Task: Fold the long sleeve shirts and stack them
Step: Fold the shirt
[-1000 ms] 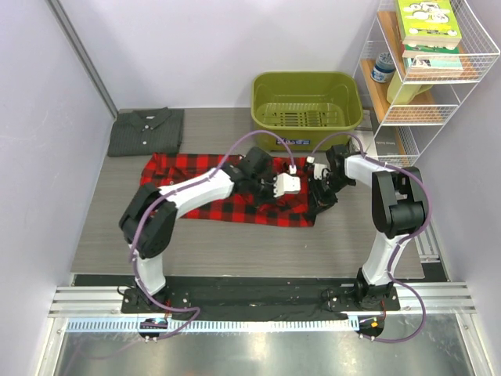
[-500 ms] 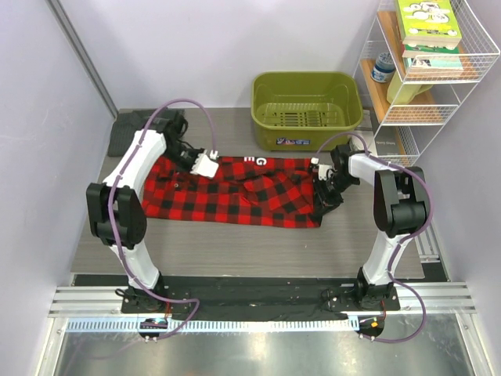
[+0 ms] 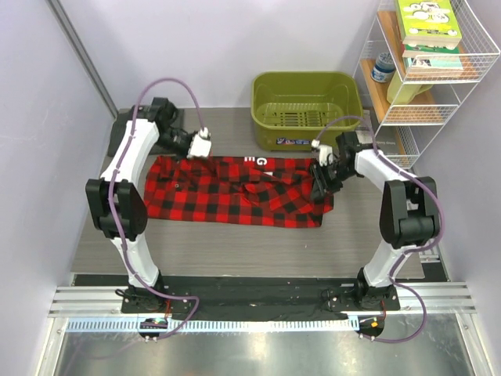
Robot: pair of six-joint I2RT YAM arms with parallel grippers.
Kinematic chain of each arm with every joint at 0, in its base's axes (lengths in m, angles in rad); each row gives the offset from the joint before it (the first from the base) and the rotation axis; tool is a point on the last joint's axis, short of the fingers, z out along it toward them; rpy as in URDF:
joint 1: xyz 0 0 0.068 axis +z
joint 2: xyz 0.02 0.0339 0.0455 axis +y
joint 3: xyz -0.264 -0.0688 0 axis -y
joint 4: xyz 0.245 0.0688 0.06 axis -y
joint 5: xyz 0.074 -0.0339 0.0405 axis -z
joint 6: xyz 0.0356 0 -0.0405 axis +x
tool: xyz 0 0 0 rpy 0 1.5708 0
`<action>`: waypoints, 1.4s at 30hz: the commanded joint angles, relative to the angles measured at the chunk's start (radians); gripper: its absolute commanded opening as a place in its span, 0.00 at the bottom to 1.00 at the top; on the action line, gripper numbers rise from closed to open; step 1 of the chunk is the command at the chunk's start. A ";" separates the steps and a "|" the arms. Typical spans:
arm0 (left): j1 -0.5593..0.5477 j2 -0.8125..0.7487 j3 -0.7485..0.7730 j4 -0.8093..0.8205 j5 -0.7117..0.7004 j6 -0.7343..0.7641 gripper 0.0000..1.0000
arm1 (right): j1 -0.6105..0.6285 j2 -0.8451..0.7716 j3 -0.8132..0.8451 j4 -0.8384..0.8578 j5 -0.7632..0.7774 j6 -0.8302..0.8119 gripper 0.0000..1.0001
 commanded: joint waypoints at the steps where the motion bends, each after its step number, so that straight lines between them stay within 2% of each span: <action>1: -0.012 0.014 0.152 0.018 0.260 -0.428 0.00 | -0.001 -0.136 0.040 0.250 -0.162 0.079 0.38; 2: -0.012 0.016 0.187 0.069 0.285 -0.512 0.00 | 0.013 -0.165 0.021 0.305 -0.184 0.131 0.34; 3: -0.015 0.014 0.194 0.191 0.302 -0.625 0.00 | 0.027 -0.228 -0.033 0.365 -0.194 0.143 0.33; 4: -0.015 0.010 0.194 0.279 0.334 -0.828 0.00 | 0.047 -0.259 -0.065 0.483 -0.189 0.145 0.32; 5: -0.016 -0.007 0.189 0.363 0.343 -0.952 0.00 | 0.077 -0.283 -0.097 0.528 -0.145 0.111 0.32; 6: -0.021 -0.016 0.160 0.569 0.349 -1.067 0.00 | 0.135 -0.326 -0.149 0.566 -0.126 0.085 0.32; 8: -0.030 -0.032 0.136 0.718 0.375 -1.315 0.00 | 0.198 -0.352 -0.206 0.661 -0.070 0.024 0.32; 10: -0.050 -0.036 0.129 0.863 0.374 -1.425 0.00 | 0.284 -0.372 -0.280 0.755 -0.016 -0.067 0.31; 12: -0.067 -0.029 0.143 0.899 0.377 -1.482 0.00 | 0.352 -0.368 -0.338 0.824 0.056 -0.158 0.28; 18: -0.081 -0.018 0.160 1.112 0.402 -1.684 0.01 | 0.445 -0.242 -0.394 1.057 0.194 -0.255 0.25; 25: -0.088 -0.010 0.168 1.142 0.465 -1.716 0.02 | 0.510 -0.103 -0.362 1.253 0.311 -0.283 0.26; 31: -0.099 -0.009 0.166 1.154 0.483 -1.734 0.01 | 0.562 0.011 -0.274 1.255 0.334 -0.295 0.25; 34: -0.099 -0.015 0.159 1.154 0.489 -1.746 0.01 | 0.576 0.074 -0.250 1.254 0.378 -0.309 0.25; 38: -0.088 -0.038 0.113 1.155 0.566 -1.728 0.02 | 0.578 0.123 -0.222 1.223 0.484 -0.324 0.25; 41: -0.058 -0.059 0.045 1.160 0.654 -1.699 0.04 | 0.576 0.062 -0.268 1.205 0.471 -0.367 0.33; 42: -0.045 -0.068 0.025 1.166 0.675 -1.694 0.04 | 0.576 0.037 -0.285 1.190 0.457 -0.402 0.40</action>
